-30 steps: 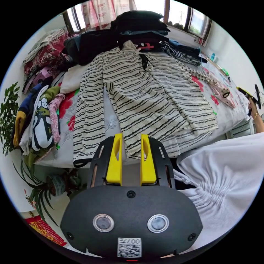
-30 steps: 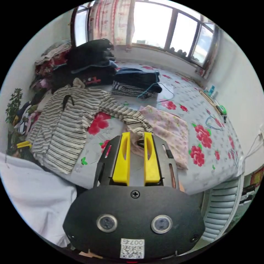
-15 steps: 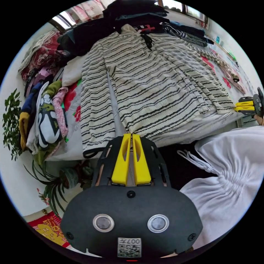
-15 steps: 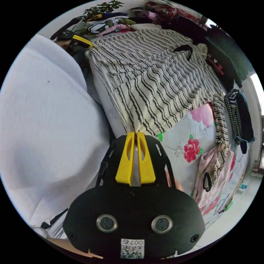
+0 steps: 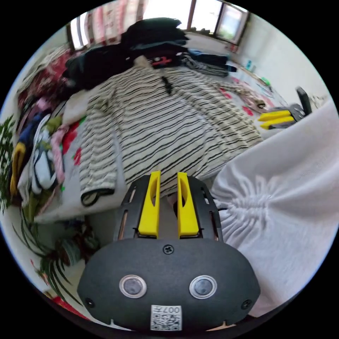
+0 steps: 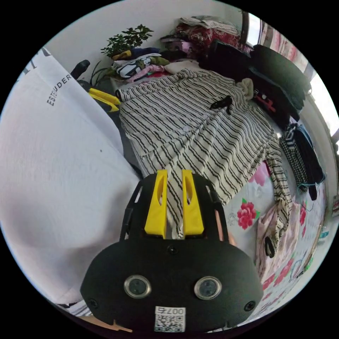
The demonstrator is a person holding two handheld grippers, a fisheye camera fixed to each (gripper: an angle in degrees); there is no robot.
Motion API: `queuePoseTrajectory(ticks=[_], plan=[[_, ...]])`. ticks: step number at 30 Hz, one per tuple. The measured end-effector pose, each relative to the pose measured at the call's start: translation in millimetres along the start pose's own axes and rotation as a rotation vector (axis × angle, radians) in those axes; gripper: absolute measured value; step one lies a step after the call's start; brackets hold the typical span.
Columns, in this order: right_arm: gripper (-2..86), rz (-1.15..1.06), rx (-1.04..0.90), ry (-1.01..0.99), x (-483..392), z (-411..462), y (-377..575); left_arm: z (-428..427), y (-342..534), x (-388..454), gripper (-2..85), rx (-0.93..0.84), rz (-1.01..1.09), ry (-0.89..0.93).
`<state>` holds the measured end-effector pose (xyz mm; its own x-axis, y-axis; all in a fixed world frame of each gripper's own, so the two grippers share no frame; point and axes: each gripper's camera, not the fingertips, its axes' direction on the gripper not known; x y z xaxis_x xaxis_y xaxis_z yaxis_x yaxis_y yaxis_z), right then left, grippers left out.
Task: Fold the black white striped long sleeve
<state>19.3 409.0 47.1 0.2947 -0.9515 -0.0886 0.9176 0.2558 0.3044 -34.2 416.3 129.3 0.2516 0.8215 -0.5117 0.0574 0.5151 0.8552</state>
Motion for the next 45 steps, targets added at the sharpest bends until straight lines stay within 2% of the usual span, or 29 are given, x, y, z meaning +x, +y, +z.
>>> queuePoseTrajectory(ticks=[3,6,7,8,10,12,17,20,22,24,26,27,29,33,35,37,40,42,45], plan=[[5.0,-0.141,-0.022,-0.090,-28.5,36.2,-41.1,19.8,-32.1,40.4,9.5,0.006,0.207,0.089],[4.9,-0.240,-0.154,-0.090,-51.5,86.8,-61.0,52.6,-50.6,63.4,8.1,-0.063,0.302,0.109],[3.8,-0.248,-0.205,-0.050,-56.1,101.8,-61.0,59.0,-52.5,64.6,6.4,-0.079,0.304,0.113],[2.7,-0.260,-0.116,0.022,-59.3,95.9,-57.1,70.6,-55.4,64.1,3.2,-0.122,0.288,0.094],[1.2,-0.256,-0.174,0.036,-58.3,99.0,-57.0,65.7,-58.0,57.3,0.3,-0.088,0.260,0.040],[0.4,-0.235,-0.186,-0.053,-50.6,90.5,-58.1,57.1,-61.8,45.4,-0.5,-0.106,0.237,0.109],[-0.2,-0.205,-0.040,-0.218,-33.6,29.4,-58.7,-2.0,-62.1,26.7,-0.8,-0.026,0.234,0.157],[-0.1,-0.206,-0.053,-0.312,-32.7,33.1,-58.5,-26.5,-55.0,13.9,-0.5,-0.005,0.221,0.190],[0.0,-0.178,-0.126,-0.344,-33.0,60.5,-57.7,-17.9,-48.9,8.8,0.1,-0.033,0.212,0.221],[0.2,-0.125,-0.198,-0.401,-29.0,85.1,-56.9,11.3,-42.3,6.2,2.8,-0.163,0.197,0.253],[1.1,-0.011,-0.156,-0.454,-9.1,78.5,-53.9,18.7,-37.6,1.4,4.7,-0.213,0.172,0.241],[1.5,0.020,-0.120,-0.444,-2.5,70.8,-51.0,13.9,-34.9,-7.5,5.2,-0.202,0.122,0.210],[3.1,0.194,0.007,-0.296,29.2,37.3,-29.5,1.6,-30.5,-30.9,6.0,-0.159,-0.012,0.140],[5.9,0.474,0.011,-0.051,74.3,21.8,14.0,-11.1,-24.6,-89.7,9.5,-0.129,-0.353,0.011],[7.0,0.556,-0.050,-0.005,86.7,33.3,23.5,-7.3,-31.6,-98.5,11.0,-0.131,-0.390,0.001],[7.0,0.514,-0.117,-0.027,81.5,51.8,12.6,-1.4,-43.1,-96.5,11.2,-0.137,-0.366,-0.078],[4.1,0.423,-0.191,0.152,59.6,59.4,-2.7,-0.7,-57.6,-85.9,4.6,-0.151,-0.251,-0.167],[1.8,0.380,-0.239,0.169,53.2,58.9,-0.8,-3.0,-59.2,-86.1,1.0,-0.240,-0.211,-0.244],[0.4,0.423,-0.236,0.109,58.0,49.2,19.2,-16.0,-44.7,-105.8,1.8,-0.213,-0.249,-0.156]])
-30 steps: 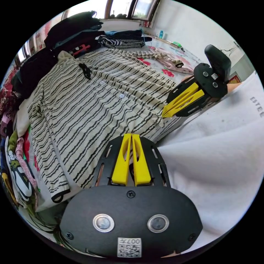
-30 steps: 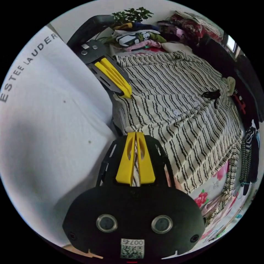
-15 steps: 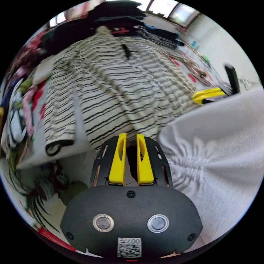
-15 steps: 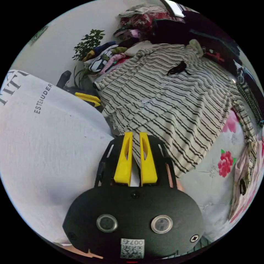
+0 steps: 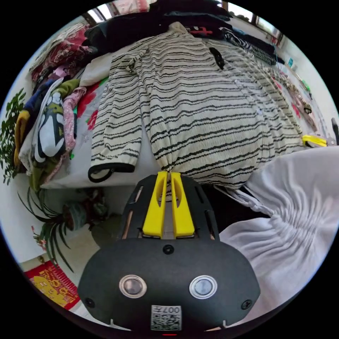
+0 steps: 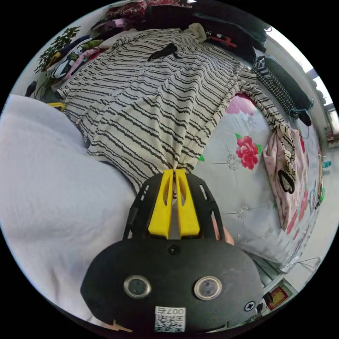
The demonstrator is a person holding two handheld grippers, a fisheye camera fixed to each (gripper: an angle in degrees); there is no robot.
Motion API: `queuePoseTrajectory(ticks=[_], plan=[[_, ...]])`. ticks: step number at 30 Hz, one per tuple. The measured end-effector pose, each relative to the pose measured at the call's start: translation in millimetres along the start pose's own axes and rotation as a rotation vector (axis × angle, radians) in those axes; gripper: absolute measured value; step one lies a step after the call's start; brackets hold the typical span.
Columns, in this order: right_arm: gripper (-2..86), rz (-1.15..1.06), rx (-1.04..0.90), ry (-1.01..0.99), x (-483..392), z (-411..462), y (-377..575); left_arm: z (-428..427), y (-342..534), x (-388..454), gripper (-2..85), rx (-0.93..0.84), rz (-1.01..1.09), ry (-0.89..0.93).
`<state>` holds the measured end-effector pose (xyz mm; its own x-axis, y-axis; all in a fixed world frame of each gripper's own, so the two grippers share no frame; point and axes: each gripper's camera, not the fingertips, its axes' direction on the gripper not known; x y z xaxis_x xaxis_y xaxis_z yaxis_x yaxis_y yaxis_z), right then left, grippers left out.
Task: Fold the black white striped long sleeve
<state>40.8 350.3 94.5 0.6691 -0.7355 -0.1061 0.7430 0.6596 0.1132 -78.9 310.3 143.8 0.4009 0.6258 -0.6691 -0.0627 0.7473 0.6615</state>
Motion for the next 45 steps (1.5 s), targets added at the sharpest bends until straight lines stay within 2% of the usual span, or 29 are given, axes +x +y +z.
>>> queuePoseTrajectory(ticks=[2,5,8,9,10,14,16,17,20,22,24,26,30,34,36,39,41,45], plan=[[0.0,0.043,0.022,-0.086,11.3,-6.8,9.1,-7.2,6.5,-19.5,4.7,0.029,-0.054,0.113],[-0.2,0.108,0.058,-0.146,25.2,-24.3,8.1,-28.0,18.9,-55.5,7.7,0.077,-0.211,0.168],[-0.2,0.157,0.154,-0.162,32.3,-43.2,-1.2,-51.0,35.4,-96.3,9.2,0.184,-0.390,0.151],[-0.2,0.158,0.167,-0.165,31.8,-45.5,-5.2,-55.2,34.7,-106.3,10.6,0.195,-0.392,0.111],[-0.2,0.151,0.178,-0.174,28.9,-48.5,-15.4,-56.3,32.3,-109.2,11.2,0.197,-0.374,0.089],[-0.2,0.089,0.233,-0.200,7.4,-60.3,-55.5,-57.4,3.0,-106.7,12.3,0.226,-0.084,-0.091],[-0.2,0.068,0.256,-0.211,-2.3,-67.3,-69.7,-45.7,-11.8,-107.7,8.5,0.148,0.012,-0.183],[-0.2,0.053,0.271,-0.207,-8.4,-72.4,-76.5,-44.5,-16.6,-110.4,3.9,0.136,0.086,-0.176],[-0.2,0.047,0.254,-0.156,-14.6,-79.4,-81.4,-61.1,-28.2,-141.9,0.1,0.122,0.038,-0.189],[-0.1,0.082,0.215,-0.110,-8.9,-74.5,-72.8,-88.1,-27.7,-179.4,-0.4,0.215,-0.080,-0.054],[-0.1,0.150,0.124,-0.075,4.0,-59.0,-58.3,-134.3,-21.4,-231.9,-0.8,0.384,-0.240,0.099],[0.2,0.268,0.021,-0.066,24.6,-39.0,-32.9,-169.6,-17.9,-263.4,-0.8,0.509,-0.286,0.171],[1.4,0.337,0.106,-0.086,34.8,-50.8,-21.8,-231.5,-10.6,-335.0,-0.9,0.749,-0.420,0.282],[3.1,0.219,0.239,-0.083,6.0,-64.8,-72.2,-255.9,-16.6,-379.7,-0.9,0.853,-0.469,0.319],[3.3,0.188,0.211,-0.083,-6.7,-54.0,-100.3,-268.1,-25.5,-394.0,-0.9,0.876,-0.468,0.316],[1.8,0.147,0.028,-0.068,-22.6,-16.3,-126.8,-284.5,-30.0,-407.5,-0.9,0.940,-0.482,0.316],[0.5,0.138,-0.027,0.030,-28.8,-6.1,-112.7,-292.3,-30.4,-418.3,-0.9,0.981,-0.508,0.338],[0.0,0.347,-0.022,0.117,-3.8,-26.7,-52.4,-313.3,-31.4,-437.7,-1.0,1.067,-0.553,0.351]])
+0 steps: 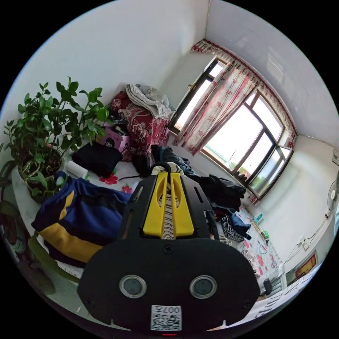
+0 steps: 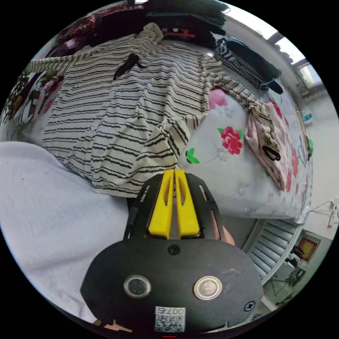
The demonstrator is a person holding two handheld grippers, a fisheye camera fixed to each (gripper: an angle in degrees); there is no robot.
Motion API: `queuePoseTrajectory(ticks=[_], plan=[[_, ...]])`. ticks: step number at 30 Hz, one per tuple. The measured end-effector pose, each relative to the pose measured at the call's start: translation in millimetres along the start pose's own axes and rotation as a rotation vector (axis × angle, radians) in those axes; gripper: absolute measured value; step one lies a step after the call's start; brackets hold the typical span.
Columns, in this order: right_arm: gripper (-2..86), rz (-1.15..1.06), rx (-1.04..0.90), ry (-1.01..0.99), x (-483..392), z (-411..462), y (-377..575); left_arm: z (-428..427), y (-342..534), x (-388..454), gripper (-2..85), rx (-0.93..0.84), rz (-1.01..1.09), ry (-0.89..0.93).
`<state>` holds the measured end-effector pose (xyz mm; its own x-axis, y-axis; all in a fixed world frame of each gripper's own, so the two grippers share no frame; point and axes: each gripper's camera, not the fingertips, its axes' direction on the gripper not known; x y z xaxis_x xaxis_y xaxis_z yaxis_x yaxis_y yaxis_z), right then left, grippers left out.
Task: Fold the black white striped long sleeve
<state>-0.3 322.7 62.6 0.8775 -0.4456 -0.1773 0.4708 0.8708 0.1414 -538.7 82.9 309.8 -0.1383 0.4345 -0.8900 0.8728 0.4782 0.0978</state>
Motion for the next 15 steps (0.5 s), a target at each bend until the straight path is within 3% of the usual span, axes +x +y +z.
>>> queuePoseTrajectory(ticks=[5,8,13,15], plan=[[-0.2,0.414,-0.090,-0.018,84.3,2.3,91.8,7.4,-7.1,36.3,-1.0,0.065,0.079,0.096],[-0.1,0.491,-0.032,-0.035,96.6,-8.2,108.9,26.0,11.8,70.1,-0.9,0.048,0.122,0.147],[0.1,0.357,0.177,-0.181,83.4,-37.8,66.5,49.4,56.7,147.3,-0.3,0.009,0.222,0.276],[0.4,0.264,0.257,-0.216,73.5,-52.7,40.9,61.8,92.8,214.6,0.8,-0.055,0.370,0.428]])
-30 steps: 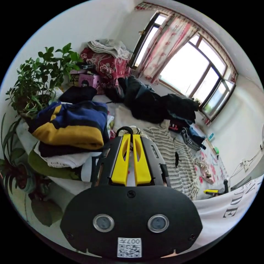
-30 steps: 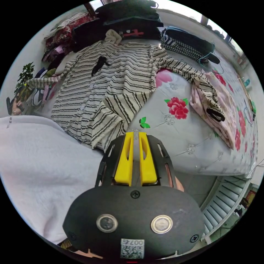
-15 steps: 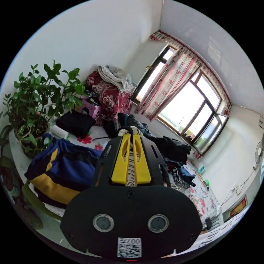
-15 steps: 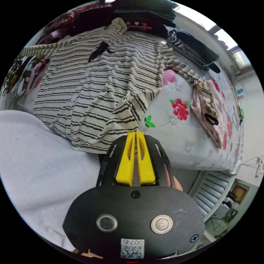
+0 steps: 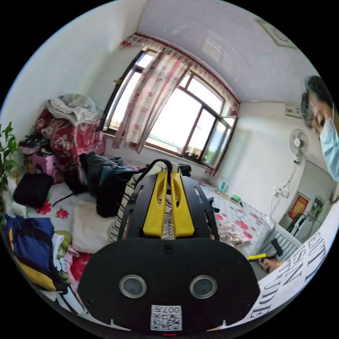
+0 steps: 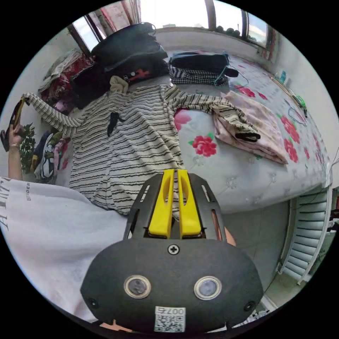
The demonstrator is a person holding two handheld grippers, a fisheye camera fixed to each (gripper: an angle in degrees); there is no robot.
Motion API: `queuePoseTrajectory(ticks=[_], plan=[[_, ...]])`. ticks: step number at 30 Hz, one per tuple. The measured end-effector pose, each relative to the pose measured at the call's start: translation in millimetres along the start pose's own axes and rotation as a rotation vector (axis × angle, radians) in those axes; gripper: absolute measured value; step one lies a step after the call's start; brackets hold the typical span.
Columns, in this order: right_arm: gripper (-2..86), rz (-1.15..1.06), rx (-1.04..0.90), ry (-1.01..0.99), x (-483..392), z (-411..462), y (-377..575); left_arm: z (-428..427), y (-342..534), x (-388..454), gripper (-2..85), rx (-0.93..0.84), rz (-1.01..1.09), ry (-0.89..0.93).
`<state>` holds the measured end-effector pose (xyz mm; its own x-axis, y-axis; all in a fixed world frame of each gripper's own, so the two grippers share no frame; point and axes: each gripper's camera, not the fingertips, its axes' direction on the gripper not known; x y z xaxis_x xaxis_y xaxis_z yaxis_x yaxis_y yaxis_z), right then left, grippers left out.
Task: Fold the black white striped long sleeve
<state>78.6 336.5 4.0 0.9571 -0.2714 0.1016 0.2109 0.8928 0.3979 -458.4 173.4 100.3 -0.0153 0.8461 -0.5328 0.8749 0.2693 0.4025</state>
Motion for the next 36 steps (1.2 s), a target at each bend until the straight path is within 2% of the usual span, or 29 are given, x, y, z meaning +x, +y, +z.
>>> queuePoseTrajectory(ticks=[1,3,4,6,7,9,12,16,19,22,24,27,29,32,34,36], plan=[[0.7,-0.053,0.046,-0.043,-10.9,-3.5,-15.3,12.5,5.7,16.9,2.1,-0.027,0.026,0.058],[1.4,-0.102,0.098,-0.113,-21.6,-5.7,-34.5,66.2,47.4,80.1,8.4,-0.183,0.071,0.369],[2.1,-0.124,0.117,-0.168,-25.2,-4.1,-45.3,80.6,62.9,95.4,10.2,-0.245,0.077,0.422],[3.2,-0.147,0.118,-0.233,-26.6,4.0,-58.1,126.8,132.9,135.6,12.2,-0.516,0.084,0.437],[3.9,-0.158,0.098,-0.268,-25.9,12.2,-65.0,132.6,150.3,141.1,12.2,-0.561,0.106,0.414],[5.0,-0.187,0.055,-0.313,-26.1,26.1,-72.7,143.9,211.3,148.5,11.5,-0.691,0.230,0.215],[7.3,-0.278,-0.010,-0.318,-35.3,52.0,-80.9,163.3,259.4,128.6,11.3,-0.866,0.330,0.014],[9.8,-0.379,-0.157,-0.368,-61.3,98.7,-93.5,197.6,285.6,87.9,11.2,-0.960,0.369,-0.141],[9.3,-0.462,-0.229,-0.293,-87.0,122.9,-92.2,237.0,302.1,58.8,11.1,-1.030,0.415,-0.266],[5.6,-0.496,-0.298,-0.197,-102.3,146.1,-91.5,272.2,319.5,37.2,10.9,-1.062,0.454,-0.342],[2.9,-0.555,-0.313,-0.155,-108.7,145.8,-95.7,297.6,339.3,17.5,10.4,-1.143,0.429,-0.400],[1.1,-0.628,-0.090,-0.095,-108.4,83.7,-114.4,306.8,352.1,4.8,9.0,-1.134,0.417,-0.414],[0.6,-0.707,0.213,-0.045,-104.2,1.6,-114.3,310.0,356.9,0.2,8.9,-1.133,0.416,-0.442],[0.5,-0.799,0.485,0.015,-95.9,-68.4,-90.9,311.4,366.6,-2.9,8.4,-1.121,0.438,-0.447],[0.6,-0.825,0.486,0.037,-89.3,-71.2,-78.6,312.8,372.9,-3.2,8.0,-1.113,0.455,-0.449],[0.9,-0.795,0.385,0.087,-79.4,-45.6,-69.0,315.0,380.4,-3.7,7.5,-1.103,0.484,-0.452]])
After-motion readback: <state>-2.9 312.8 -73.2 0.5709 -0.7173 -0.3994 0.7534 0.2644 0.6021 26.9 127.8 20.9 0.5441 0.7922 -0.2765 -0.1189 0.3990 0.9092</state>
